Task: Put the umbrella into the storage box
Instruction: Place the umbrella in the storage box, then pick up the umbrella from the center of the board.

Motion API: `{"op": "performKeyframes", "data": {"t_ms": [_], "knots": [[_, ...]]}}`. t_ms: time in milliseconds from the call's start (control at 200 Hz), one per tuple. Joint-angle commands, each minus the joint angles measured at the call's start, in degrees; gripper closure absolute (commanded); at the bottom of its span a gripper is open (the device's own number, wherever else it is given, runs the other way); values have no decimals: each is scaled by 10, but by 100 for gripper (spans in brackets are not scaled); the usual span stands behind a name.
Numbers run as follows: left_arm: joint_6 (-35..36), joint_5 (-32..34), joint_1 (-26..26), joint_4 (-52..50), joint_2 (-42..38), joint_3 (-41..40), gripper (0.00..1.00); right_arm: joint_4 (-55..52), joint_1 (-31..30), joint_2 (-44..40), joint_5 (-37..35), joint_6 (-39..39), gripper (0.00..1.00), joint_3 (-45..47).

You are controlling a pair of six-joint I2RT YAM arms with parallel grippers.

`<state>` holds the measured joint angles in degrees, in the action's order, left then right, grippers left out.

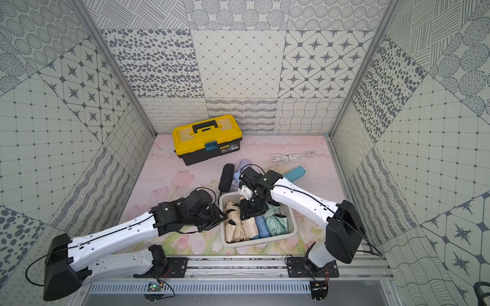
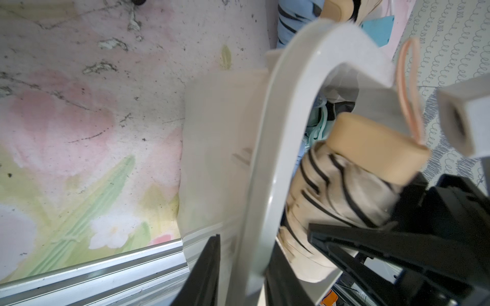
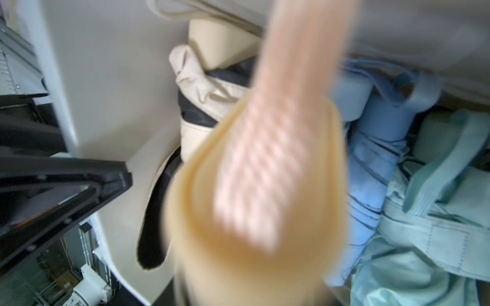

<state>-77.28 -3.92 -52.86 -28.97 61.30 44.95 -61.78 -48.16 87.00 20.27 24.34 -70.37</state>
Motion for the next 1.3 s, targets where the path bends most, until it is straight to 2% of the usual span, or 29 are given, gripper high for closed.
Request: {"op": "performKeyframes", "data": {"t_ms": [0, 115, 225, 350, 485, 700, 791, 856, 911, 981, 1046, 1131, 1296], "knots": [[18, 29, -1, 6, 6, -3, 72, 38, -3, 0, -27, 25, 43, 10], [26, 38, 1, 7, 12, -7, 76, 55, -3, -15, -55, 40, 39, 21], [36, 40, 4, 2, 21, -1, 76, 63, -3, -49, -82, 60, 39, 27], [35, 42, 7, -2, 29, 0, 76, 77, -4, -89, -95, 93, 46, 57], [34, 43, 14, -2, 32, -2, 81, 125, -13, -118, -95, 138, 55, 114], [41, 44, 18, -9, 29, 2, 82, 164, -33, -117, -102, 174, 58, 147], [51, 48, 23, -16, 19, 1, 73, 164, -33, -135, -127, 171, 56, 132], [63, 54, 28, -33, 6, 6, 59, 163, -30, -157, -149, 158, 46, 110], [77, 66, 32, -56, -9, 17, 47, 164, -21, -172, -162, 146, 42, 89], [102, 92, 34, -84, -30, 33, 37, 166, -4, -181, -179, 129, 37, 65], [125, 117, 43, -102, -46, 49, 31, 179, 19, -178, -189, 111, 31, 48], [154, 134, 67, -111, -54, 68, 26, 203, 53, -148, -193, 77, 28, 20], [187, 145, 117, -86, -61, 77, 24, 198, 80, -26, -193, 12, 21, -91]]}}
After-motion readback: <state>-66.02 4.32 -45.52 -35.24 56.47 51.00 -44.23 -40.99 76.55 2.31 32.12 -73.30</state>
